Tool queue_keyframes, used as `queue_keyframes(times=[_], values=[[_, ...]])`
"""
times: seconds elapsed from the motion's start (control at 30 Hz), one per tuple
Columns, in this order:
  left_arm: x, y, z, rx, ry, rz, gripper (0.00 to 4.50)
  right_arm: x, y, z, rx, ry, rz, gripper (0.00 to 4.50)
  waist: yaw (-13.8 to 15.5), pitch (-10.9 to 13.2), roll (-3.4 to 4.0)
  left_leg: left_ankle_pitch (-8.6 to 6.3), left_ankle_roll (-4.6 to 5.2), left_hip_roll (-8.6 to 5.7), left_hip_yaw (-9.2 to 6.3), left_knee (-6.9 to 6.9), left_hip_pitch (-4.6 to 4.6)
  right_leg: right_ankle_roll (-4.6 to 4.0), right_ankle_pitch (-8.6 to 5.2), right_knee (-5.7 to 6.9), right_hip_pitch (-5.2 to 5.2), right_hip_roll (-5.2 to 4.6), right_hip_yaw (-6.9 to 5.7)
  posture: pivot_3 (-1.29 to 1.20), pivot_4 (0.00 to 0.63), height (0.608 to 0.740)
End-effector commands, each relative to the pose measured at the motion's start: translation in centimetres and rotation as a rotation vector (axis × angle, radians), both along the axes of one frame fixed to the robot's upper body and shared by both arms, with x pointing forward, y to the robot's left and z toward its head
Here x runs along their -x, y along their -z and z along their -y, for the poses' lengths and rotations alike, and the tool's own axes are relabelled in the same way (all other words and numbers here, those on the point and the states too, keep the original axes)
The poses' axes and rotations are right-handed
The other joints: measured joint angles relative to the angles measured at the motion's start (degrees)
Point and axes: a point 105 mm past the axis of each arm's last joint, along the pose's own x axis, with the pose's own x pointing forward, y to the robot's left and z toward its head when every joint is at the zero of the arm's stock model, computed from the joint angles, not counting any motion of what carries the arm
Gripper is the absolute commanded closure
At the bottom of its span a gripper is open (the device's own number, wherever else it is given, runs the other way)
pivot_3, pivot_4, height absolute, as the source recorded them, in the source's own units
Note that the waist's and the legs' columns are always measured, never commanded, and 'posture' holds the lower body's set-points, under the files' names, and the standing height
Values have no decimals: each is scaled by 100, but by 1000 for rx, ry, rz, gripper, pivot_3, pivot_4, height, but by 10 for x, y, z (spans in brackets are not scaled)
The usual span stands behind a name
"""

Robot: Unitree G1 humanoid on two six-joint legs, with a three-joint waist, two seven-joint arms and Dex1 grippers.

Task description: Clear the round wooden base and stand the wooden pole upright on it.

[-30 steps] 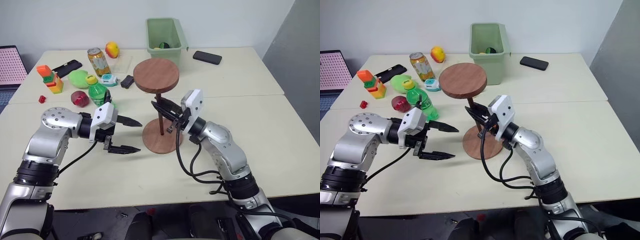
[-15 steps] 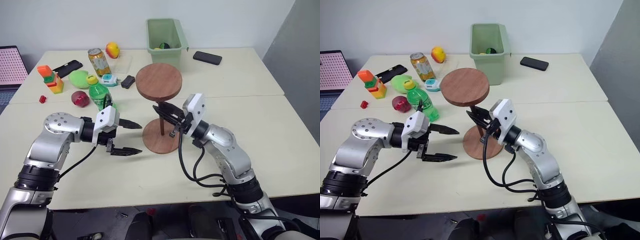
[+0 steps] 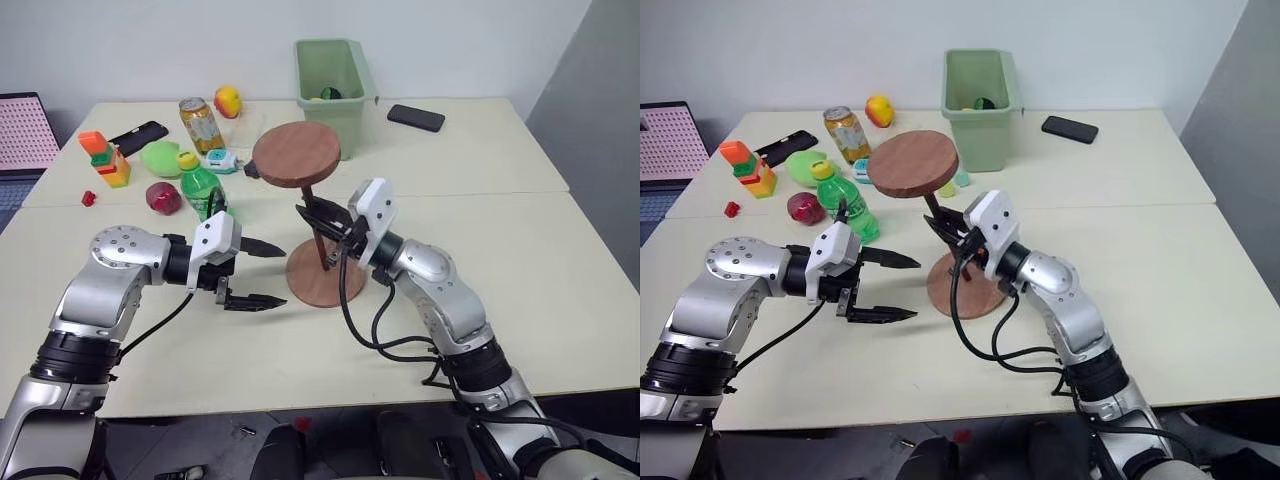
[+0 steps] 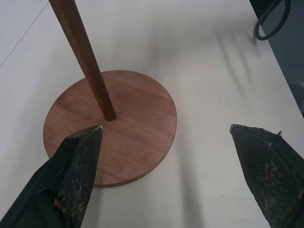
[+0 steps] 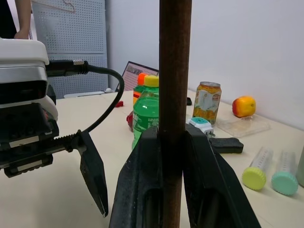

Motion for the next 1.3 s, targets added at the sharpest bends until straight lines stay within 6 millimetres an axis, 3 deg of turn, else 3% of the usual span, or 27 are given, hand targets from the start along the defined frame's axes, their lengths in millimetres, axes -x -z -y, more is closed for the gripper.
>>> queue_keyframes(times=[0.03,0.2,0.53,1.0,1.03,1.3], values=[[3,-10,0,25,1,38,0,-4,55,10,131,37,-133,4276,9,-9,1,0,0,0,0,0,2,0,0,-1,2,0,0,0,150,740],[3,-10,0,28,-1,37,0,-3,73,17,160,50,-174,4276,75,-27,-1,-2,3,0,8,-33,80,1,-1,-21,69,-1,6,0,150,740],[2,-12,2,34,7,40,0,-8,81,18,159,68,-207,4276,98,-126,1,-1,2,1,7,-54,92,1,-2,-28,74,0,7,0,150,740],[3,-12,2,33,9,41,0,-8,74,18,140,68,-192,4276,98,-133,2,-1,2,1,8,-60,100,0,-2,-37,81,0,9,0,150,740],[3,-12,2,33,10,41,0,-9,72,18,135,68,-190,3566,98,-133,2,-1,2,1,8,-60,100,0,-2,-37,81,0,9,0,150,740],[2,-14,3,39,11,42,0,-10,51,20,77,68,-173,1791,52,-98,13,0,0,3,7,-64,43,-1,-2,-40,20,2,19,0,150,740]])
